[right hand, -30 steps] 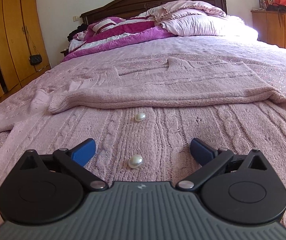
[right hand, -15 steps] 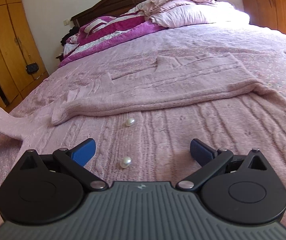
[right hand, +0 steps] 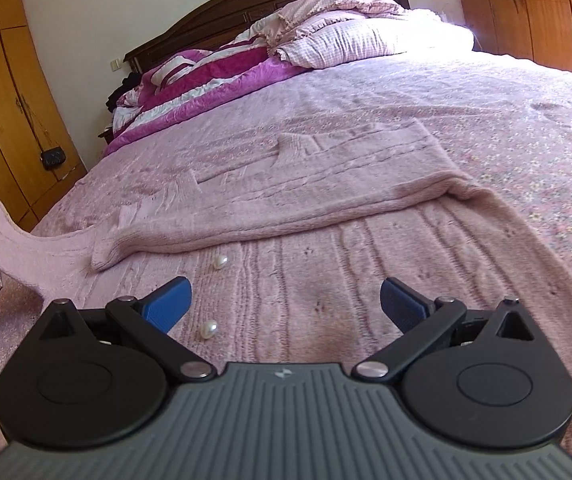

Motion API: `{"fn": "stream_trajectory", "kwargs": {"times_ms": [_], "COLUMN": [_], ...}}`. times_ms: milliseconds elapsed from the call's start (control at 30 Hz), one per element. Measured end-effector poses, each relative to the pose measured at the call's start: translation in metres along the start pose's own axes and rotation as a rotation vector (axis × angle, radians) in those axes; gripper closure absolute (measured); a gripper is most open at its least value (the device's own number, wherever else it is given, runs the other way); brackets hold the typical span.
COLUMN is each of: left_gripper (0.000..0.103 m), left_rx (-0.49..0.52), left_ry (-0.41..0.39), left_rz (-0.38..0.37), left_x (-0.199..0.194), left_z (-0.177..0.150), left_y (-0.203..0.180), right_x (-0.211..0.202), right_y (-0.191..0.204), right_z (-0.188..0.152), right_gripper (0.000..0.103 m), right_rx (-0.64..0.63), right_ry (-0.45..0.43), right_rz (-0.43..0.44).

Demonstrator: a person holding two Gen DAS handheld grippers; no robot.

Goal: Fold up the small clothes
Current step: 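Lift the cuff with the left gripper and carry it across the body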

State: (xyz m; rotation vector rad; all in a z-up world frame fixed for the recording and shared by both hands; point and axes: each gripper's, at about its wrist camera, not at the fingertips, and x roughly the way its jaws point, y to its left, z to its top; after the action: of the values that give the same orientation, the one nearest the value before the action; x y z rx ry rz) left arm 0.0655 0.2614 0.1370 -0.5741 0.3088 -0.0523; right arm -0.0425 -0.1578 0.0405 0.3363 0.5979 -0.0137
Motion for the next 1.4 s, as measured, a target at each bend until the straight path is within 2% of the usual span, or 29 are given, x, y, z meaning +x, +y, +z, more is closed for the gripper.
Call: {"fn": "stream_trajectory", "kwargs": {"times_ms": [367, 700, 1033, 1400], "left_gripper": [0.094, 0.094, 0.094, 0.094], "left_rx": [0.083, 0.151, 0.210, 0.255], "left_ry": [0.040, 0.129, 0.226, 0.319], "left_rz": [-0.068, -0.114, -0.109, -0.100], "left_x": [0.019, 0.046, 0.063, 0.078], "left_z": [-0.022, -0.065, -0.112, -0.146], "left_y": [-0.068, -0.117, -0.134, -0.138], "right_x": [-0.010, -0.014, -0.014, -0.014], "right_y": [-0.030, -0.057, -0.061, -0.063], "right_z": [-0.004, -0.009, -0.016, -0.020], "right_gripper": [0.000, 0.000, 0.000, 0.000], "right_rx": [0.076, 0.104, 0.040, 0.032], "right_ry": [-0.007, -0.018, -0.028, -0.037], "right_rz": [0.002, -0.009, 0.004, 0.014]}}
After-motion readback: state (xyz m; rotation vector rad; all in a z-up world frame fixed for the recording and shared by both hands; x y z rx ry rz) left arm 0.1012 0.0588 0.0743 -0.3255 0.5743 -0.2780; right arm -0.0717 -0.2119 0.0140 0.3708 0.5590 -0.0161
